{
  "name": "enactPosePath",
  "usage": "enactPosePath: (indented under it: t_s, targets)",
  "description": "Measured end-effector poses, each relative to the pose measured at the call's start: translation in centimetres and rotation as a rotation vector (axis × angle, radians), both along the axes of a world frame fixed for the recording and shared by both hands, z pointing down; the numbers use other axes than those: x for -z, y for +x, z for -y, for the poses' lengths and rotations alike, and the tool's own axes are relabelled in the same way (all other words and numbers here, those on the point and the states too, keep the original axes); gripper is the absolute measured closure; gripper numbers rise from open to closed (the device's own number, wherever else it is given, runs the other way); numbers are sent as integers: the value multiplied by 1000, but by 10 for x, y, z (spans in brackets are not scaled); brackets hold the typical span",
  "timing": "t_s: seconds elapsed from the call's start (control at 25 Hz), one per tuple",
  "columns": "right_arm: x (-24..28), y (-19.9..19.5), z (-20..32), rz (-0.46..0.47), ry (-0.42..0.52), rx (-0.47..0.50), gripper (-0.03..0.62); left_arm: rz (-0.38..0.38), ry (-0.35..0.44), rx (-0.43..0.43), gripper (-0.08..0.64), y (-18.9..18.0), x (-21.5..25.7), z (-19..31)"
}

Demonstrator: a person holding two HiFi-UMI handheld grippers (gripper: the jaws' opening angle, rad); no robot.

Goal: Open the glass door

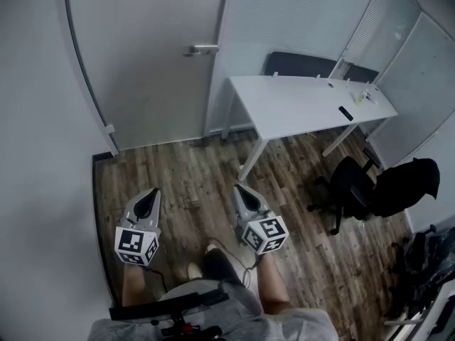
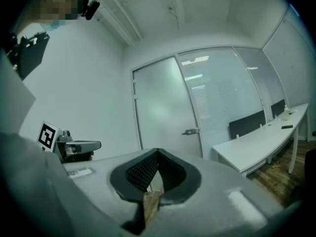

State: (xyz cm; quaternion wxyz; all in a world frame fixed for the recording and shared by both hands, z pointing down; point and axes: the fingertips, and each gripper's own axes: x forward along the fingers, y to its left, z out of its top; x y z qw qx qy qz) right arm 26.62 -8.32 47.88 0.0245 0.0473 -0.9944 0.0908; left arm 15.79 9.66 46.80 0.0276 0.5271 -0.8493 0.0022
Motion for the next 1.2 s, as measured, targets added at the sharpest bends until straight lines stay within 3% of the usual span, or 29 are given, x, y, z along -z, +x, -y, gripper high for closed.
enactPosePath:
  t_s: [0.6, 1.2]
  targets:
    - [-8, -52, 43, -19, -2, -12, 591, -26, -14, 48, 555, -61, -10, 22]
    - [-19, -148, 137, -35, -34, 32, 591, -9, -34, 78, 557, -149, -2, 121]
